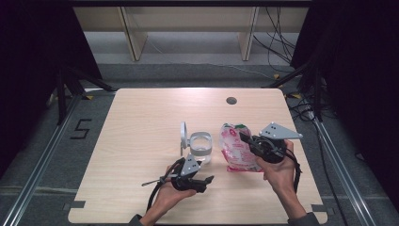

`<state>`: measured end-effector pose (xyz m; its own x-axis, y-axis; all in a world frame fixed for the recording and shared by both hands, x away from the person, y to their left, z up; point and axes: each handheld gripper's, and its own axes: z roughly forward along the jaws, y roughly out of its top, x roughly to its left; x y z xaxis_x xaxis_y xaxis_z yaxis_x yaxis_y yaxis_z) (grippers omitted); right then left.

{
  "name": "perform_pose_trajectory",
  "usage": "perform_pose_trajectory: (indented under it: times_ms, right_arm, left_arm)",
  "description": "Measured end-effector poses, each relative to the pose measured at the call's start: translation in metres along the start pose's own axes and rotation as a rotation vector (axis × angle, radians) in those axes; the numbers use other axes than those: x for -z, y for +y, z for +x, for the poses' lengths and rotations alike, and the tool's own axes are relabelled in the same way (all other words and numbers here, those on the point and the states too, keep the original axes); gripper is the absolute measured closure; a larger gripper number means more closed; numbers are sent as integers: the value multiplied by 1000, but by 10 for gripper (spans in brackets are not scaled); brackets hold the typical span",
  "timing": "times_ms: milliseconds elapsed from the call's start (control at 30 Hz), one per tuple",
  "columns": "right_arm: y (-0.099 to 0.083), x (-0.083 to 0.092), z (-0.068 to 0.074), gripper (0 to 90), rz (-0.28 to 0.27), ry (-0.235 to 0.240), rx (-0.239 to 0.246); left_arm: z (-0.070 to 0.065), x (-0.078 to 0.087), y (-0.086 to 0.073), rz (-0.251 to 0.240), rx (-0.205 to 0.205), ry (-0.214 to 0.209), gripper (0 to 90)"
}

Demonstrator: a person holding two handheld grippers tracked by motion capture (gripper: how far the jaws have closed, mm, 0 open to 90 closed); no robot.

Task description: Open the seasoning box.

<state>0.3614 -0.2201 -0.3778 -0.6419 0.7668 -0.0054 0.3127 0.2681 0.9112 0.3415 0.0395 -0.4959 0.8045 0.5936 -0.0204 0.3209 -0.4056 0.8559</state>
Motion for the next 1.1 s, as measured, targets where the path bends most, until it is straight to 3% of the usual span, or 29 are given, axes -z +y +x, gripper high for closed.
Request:
perform_pose_trajectory:
  times_ms: [67,233,400,467,600,667,700,833,867,933,1000,1100]
  right_arm:
    - [5,6,2,900,2,-13,9]
    - [22,18,3,900,-15,-8,38]
    - [37,23,8,900,-33,10,47]
    - [42,22,11,900,-49,19,55]
    - [46,18,15,900,-57,42,67]
    - [46,15,17,900,-40,57,60]
    - [46,13,18,900,-45,52,73]
    - [50,7,20,900,-35,53,81]
    - [52,5,18,900,-42,45,97]
    - [55,3,18,900,-24,50,52]
    - [58,-4,15,900,-37,49,72]
    - [62,-13,15,900,-37,70,36]
  left_arm:
    - [-8,-7,4,-9,-11,-1,305]
    - [-18,-30,13,-23,3,-13,304]
    - [-26,-49,24,-76,68,-33,313]
    - [-29,-51,27,-80,2,35,334]
    - [-31,-55,25,-176,48,76,480]
    - [-36,-58,22,-198,9,114,554]
    - [-38,-58,20,-207,12,129,594]
    - [-40,-62,18,-258,86,110,664]
    - [-41,-62,18,-268,83,116,668]
    - [-42,-64,19,-288,104,112,678]
    - [-42,-65,20,-292,137,115,680]
    - [-41,-67,19,-318,177,115,684]
